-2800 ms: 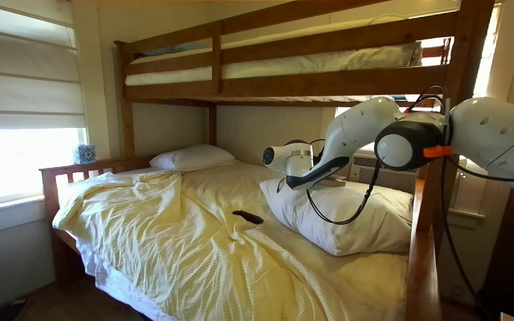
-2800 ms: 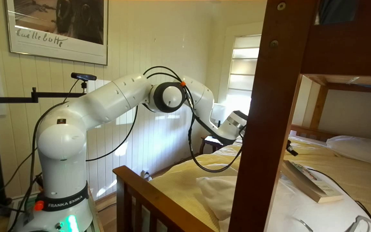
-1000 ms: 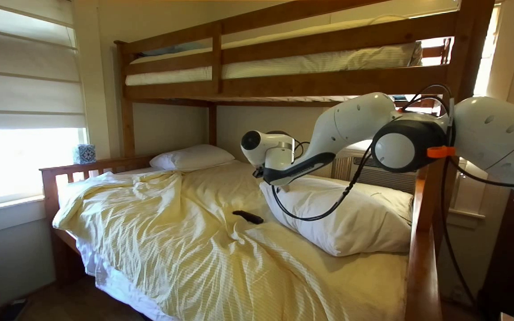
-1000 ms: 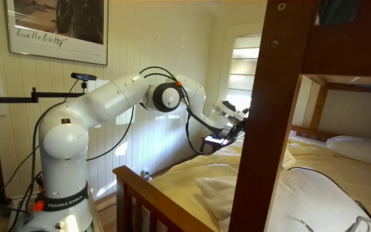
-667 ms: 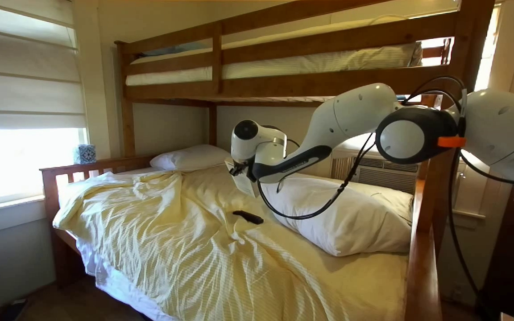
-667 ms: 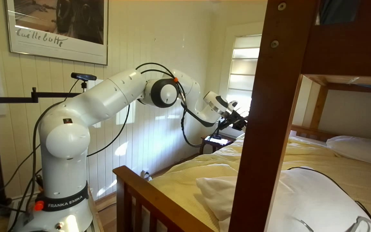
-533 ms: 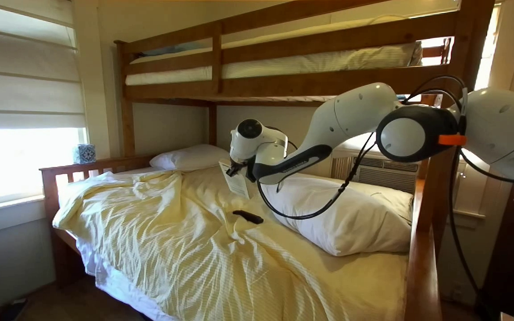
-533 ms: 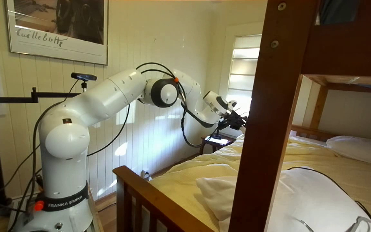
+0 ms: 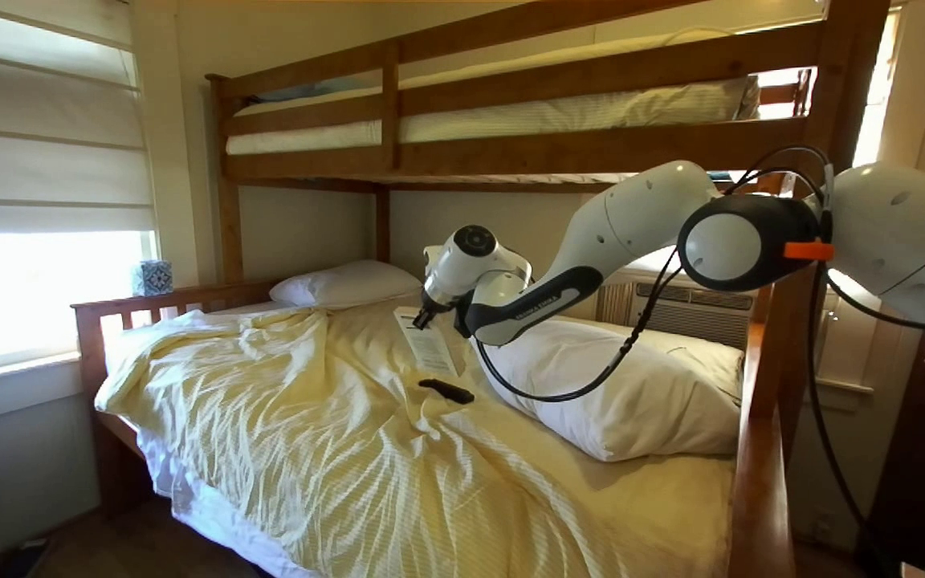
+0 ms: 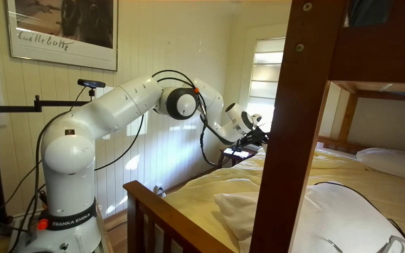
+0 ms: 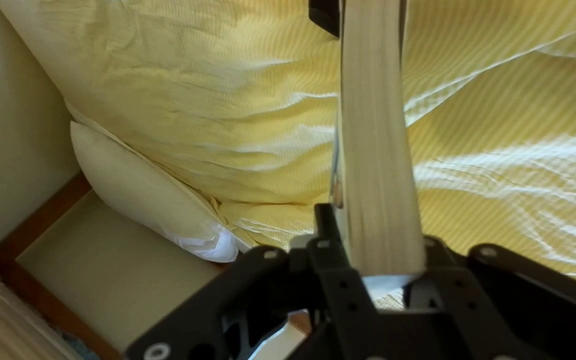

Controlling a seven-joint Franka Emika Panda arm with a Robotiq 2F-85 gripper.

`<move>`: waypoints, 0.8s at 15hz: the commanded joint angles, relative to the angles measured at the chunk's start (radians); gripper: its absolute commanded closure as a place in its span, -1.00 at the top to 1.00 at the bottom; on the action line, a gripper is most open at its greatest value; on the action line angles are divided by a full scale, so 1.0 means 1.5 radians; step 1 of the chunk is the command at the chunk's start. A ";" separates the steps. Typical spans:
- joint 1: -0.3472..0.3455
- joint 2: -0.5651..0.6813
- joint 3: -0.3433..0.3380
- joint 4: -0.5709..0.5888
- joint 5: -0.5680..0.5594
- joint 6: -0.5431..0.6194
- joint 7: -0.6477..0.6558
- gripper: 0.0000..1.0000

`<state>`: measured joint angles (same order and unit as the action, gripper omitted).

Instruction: Take the book off of the pillow

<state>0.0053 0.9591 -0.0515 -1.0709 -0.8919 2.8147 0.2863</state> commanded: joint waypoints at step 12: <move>0.033 0.202 0.156 0.251 0.339 -0.256 -0.524 -0.87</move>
<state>0.0173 1.1553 0.1923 -0.8797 -0.5210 2.5391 -0.3321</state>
